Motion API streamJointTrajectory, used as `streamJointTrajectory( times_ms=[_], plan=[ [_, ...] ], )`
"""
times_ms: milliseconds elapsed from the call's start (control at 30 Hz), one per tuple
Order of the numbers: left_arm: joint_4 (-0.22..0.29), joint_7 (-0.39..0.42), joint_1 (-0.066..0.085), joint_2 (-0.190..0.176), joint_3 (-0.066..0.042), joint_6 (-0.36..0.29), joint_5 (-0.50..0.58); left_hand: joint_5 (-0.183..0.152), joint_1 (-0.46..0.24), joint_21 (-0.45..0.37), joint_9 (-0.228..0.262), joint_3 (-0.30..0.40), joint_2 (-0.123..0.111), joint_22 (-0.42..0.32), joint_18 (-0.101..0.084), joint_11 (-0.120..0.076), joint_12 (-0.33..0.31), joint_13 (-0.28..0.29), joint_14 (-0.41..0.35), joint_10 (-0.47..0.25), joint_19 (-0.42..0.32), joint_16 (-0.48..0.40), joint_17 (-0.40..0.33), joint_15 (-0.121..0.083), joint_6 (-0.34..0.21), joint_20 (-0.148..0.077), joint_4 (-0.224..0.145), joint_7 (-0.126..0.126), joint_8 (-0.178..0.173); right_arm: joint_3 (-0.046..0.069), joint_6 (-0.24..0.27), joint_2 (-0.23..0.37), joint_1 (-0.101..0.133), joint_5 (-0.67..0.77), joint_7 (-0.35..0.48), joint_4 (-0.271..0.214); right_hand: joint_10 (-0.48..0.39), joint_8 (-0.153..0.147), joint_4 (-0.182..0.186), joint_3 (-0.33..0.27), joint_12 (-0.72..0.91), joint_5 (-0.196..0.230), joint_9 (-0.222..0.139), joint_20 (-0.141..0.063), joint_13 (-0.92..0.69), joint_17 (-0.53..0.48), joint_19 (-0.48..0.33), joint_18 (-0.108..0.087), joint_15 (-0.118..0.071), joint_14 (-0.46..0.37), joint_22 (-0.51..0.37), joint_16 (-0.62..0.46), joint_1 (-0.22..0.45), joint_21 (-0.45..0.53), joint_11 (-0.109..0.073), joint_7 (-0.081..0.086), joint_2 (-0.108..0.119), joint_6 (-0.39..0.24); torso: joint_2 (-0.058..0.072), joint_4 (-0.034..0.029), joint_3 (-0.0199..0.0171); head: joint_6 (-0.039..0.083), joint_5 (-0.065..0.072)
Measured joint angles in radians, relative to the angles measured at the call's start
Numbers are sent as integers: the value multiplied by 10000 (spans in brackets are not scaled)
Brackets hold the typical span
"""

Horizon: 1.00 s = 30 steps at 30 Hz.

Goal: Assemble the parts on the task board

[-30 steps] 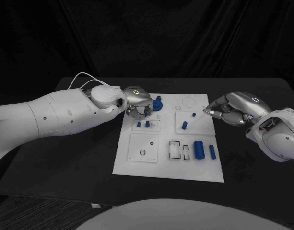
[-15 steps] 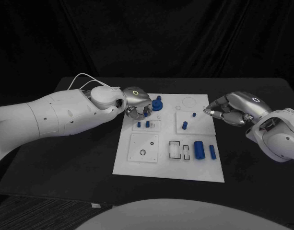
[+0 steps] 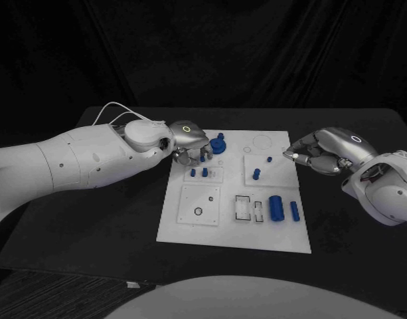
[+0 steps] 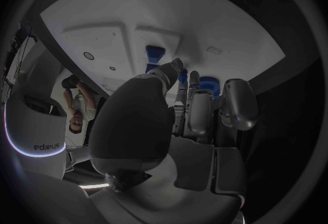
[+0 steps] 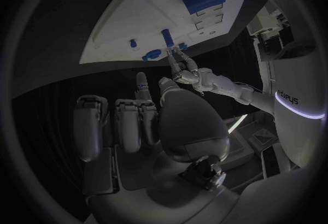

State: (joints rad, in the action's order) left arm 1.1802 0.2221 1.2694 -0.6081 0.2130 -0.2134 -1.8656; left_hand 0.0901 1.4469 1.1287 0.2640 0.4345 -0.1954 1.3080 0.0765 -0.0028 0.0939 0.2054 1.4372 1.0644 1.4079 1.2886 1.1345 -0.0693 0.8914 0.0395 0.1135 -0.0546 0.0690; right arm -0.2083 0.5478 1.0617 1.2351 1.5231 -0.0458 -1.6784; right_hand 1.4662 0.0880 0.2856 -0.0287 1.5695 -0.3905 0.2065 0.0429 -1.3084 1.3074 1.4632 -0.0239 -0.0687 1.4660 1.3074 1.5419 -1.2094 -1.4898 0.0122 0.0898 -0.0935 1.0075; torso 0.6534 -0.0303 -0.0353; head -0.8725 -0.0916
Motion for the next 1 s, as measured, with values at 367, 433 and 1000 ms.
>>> streamJointTrajectory(
  times_ms=[367,433,1000],
  plan=[
    [111,-551,-1,-492,-5,-794,-1,40,117,-48,-247,-79,-115,-1,0,210,-142,-228,-64,-391,-32,-224,-303,67,-500,32,79,-115,-24,-11,-2,76,240,-1,-30,-116,0,-38,0,0,0,0,-11,0,-1,0,0,0,0,0,6,-83,-79,102,0,0,79,0,-3,1,0,0,-11],
    [203,-670,33,-719,0,-976,-1,40,159,-86,-258,-48,-73,-1,0,181,-142,-253,-64,-423,-35,-297,-359,67,-500,36,110,-115,-23,-7,-18,71,439,3,-53,-155,-14,-38,0,0,0,0,-27,0,-1,0,0,0,0,0,6,-83,-144,147,-97,36,144,-37,-5,2,3,0,40],
    [1467,-137,845,-2877,0,-3659,3819,2620,-2448,-8616,-914,-920,1095,-1278,529,1190,586,-929,-5964,-3918,-4980,-7787,-6471,1822,-747,1148,1679,1408,-23,8,-93,-863,2031,753,-51,153,-4040,-175,-22,-54,-8448,437,-171,0,5716,-1,0,-94,0,0,4,-621,-665,1076,-179,-148,745,-482,-56,-4,68,0,286]
  ],
)
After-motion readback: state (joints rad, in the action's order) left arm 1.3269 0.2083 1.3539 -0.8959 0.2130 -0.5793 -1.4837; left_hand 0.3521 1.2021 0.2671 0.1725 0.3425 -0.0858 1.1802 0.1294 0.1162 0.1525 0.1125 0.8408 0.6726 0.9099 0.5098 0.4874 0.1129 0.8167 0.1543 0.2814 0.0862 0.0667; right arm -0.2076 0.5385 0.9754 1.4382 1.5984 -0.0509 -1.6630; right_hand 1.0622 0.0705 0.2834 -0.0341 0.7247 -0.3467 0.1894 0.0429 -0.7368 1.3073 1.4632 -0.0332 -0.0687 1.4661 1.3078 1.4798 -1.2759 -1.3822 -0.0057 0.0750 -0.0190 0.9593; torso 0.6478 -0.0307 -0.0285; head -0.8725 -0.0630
